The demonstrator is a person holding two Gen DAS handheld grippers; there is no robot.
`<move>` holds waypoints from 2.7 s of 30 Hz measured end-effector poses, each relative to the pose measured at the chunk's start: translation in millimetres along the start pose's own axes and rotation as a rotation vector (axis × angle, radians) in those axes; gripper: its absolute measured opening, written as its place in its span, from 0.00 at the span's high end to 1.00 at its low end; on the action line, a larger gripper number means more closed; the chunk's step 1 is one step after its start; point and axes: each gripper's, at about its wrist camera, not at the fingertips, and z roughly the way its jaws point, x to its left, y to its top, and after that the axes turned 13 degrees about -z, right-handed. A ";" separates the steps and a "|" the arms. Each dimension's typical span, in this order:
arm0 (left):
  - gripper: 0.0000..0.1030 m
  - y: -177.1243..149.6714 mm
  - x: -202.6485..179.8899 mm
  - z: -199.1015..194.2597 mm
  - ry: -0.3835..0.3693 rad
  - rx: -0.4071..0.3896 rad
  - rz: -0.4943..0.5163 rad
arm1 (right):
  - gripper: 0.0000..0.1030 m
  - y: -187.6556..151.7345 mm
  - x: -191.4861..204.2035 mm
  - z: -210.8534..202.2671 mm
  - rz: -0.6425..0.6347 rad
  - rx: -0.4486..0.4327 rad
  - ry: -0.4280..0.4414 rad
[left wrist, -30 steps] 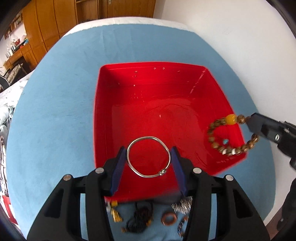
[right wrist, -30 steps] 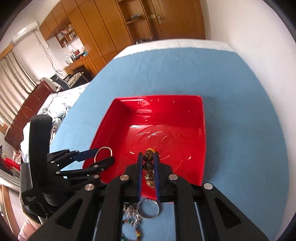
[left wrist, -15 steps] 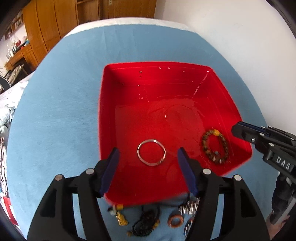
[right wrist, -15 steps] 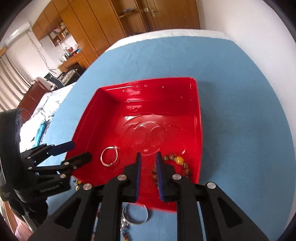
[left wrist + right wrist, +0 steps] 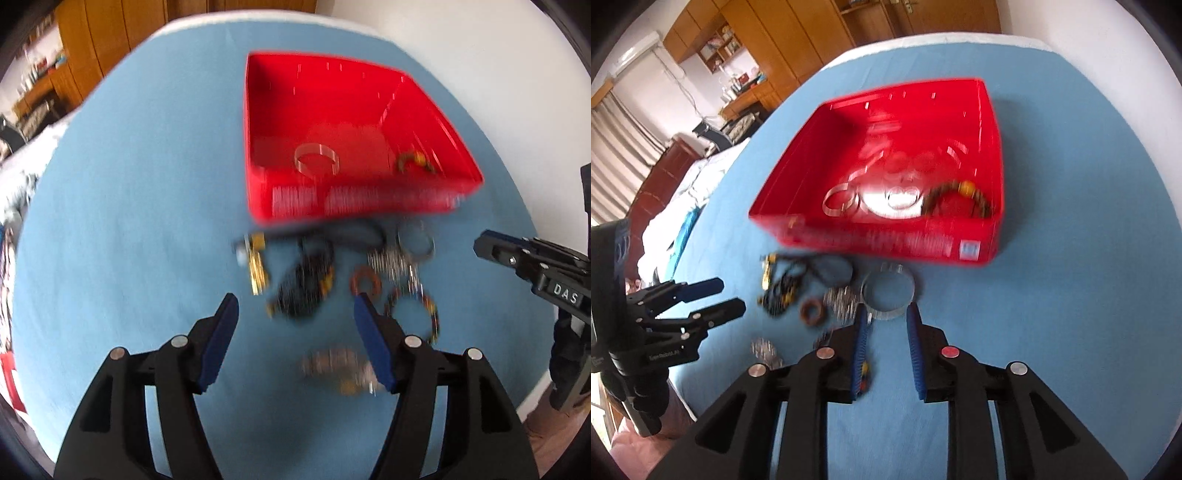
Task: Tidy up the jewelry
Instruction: 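Lower the left gripper onto the silver watch and close on it, then grasp the gemstone bead bracelet with the right gripper while the left lifts the watch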
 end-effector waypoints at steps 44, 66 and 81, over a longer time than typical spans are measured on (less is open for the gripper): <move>0.54 -49.9 8.4 44.4 -0.086 0.168 -0.224 | 0.74 -38.2 20.7 23.2 -0.036 0.064 0.069; 0.72 9.0 -25.9 93.1 -0.129 0.147 -0.160 | 0.73 -32.3 19.2 39.1 -0.025 0.092 0.072; 0.94 -2.4 -40.2 93.8 -0.059 0.095 -0.120 | 0.91 -33.2 32.9 53.9 -0.101 0.120 -0.023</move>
